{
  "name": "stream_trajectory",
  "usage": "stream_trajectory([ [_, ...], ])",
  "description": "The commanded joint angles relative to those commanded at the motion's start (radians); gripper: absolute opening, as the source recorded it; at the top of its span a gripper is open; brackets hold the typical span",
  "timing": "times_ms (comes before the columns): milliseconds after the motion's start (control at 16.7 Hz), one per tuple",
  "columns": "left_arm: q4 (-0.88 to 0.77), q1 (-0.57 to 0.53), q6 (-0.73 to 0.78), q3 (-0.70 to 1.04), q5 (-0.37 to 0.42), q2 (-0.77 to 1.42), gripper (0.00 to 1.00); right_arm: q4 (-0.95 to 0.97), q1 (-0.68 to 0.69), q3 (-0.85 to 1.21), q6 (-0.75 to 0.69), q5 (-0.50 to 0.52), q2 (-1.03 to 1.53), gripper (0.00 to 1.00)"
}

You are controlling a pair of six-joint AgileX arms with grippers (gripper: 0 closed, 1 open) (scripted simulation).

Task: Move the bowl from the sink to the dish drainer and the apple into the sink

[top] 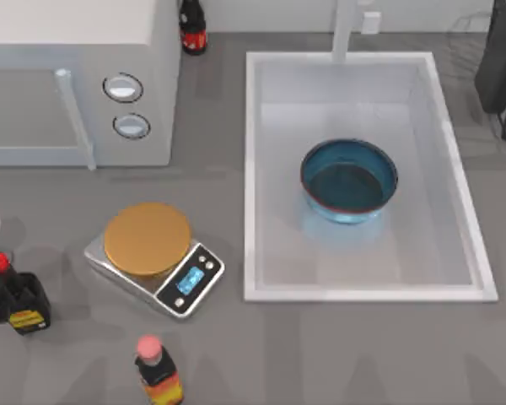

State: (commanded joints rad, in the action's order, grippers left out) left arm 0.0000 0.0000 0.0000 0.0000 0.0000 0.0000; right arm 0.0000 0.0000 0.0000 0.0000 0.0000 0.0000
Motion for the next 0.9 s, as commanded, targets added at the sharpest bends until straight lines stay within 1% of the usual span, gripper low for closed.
stream_trajectory([
  [240,0.0,0.0,0.0,0.0,0.0,0.0,1.0,-0.013,0.008,0.025,0.007,-0.001,0.028,1.0],
  [420,0.0,0.0,0.0,0.0,0.0,0.0,1.0,-0.069,0.034,0.13,0.038,-0.003,0.146,1.0],
  [660,0.0,0.0,0.0,0.0,0.0,0.0,1.0,-0.207,0.086,0.38,0.11,0.003,0.413,1.0],
  [900,0.0,0.0,0.0,0.0,0.0,0.0,1.0,-0.4,0.156,0.725,0.201,0.02,0.773,1.0],
])
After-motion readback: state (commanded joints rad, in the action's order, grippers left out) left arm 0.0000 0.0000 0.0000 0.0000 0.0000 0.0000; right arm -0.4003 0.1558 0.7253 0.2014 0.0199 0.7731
